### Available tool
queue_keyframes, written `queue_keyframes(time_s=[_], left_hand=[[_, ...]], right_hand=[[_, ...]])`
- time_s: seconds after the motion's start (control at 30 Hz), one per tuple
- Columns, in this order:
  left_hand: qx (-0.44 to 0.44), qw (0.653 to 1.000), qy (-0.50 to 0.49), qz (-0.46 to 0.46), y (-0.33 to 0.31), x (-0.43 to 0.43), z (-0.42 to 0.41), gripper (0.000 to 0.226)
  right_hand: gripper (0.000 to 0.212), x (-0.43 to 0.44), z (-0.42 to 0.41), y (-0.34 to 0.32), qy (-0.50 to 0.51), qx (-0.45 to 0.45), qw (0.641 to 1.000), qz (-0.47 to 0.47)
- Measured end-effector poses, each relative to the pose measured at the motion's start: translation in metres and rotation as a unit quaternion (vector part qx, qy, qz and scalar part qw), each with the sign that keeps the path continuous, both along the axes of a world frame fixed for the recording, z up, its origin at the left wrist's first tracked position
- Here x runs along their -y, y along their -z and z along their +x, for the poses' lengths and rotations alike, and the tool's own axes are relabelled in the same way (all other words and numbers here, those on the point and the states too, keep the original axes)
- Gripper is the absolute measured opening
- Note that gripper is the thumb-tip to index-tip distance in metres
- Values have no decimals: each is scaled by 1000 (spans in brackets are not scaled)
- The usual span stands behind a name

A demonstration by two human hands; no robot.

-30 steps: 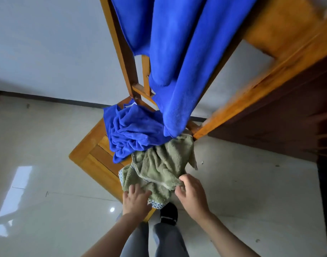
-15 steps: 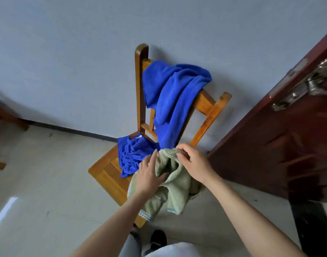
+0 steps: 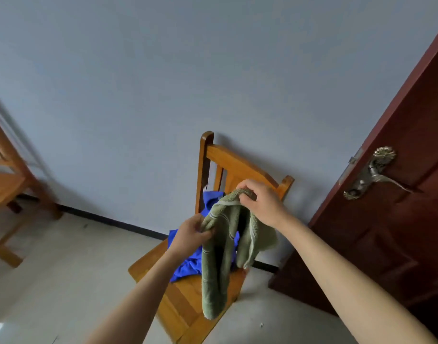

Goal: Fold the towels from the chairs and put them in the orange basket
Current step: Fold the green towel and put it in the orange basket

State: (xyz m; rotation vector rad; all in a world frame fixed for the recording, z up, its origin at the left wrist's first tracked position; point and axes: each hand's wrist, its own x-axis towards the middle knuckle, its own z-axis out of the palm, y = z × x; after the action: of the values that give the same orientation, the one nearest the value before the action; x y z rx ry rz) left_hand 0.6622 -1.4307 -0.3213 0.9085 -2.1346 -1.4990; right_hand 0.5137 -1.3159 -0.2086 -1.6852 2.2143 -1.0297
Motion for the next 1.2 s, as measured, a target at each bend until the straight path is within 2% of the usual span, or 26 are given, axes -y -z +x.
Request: queue_keyframes(time_s=[0.2,0.3,0.43,0.6,0.77,0.87,0.93,1.0,1.07,1.2], left_hand=[[-24,998,-37,-49,-26,11,14,21],[-38,997,-52,-42,-36,14,24,18],[-9,997,-79,-3,-33,21,49,10],[32,992,-125,-7,-14,41,77,26],[2,988,-139,62,-2,56,99,16],[27,988,-108,106,15,62,110,6],[72,988,-90,104,24,67,114,24],[105,986,-98,86,30,69,112,29],[120,983,-115,75,31,72,108,17],[98,978,-154,97,25,81,99,13]], right_hand=[[14,22,9,-46,-11,-7,998,-64],[15,36,14,-60,-12,7,996,-89],[17,57,20,-65,-6,45,993,-106],[16,88,35,-67,-9,76,990,-116],[15,119,52,-73,-13,100,987,-129],[12,132,60,-80,11,152,974,-166],[13,139,65,-84,21,179,967,-182],[13,143,71,-87,16,171,968,-182],[13,147,78,-87,9,148,972,-181],[11,157,86,-94,7,104,976,-189]])
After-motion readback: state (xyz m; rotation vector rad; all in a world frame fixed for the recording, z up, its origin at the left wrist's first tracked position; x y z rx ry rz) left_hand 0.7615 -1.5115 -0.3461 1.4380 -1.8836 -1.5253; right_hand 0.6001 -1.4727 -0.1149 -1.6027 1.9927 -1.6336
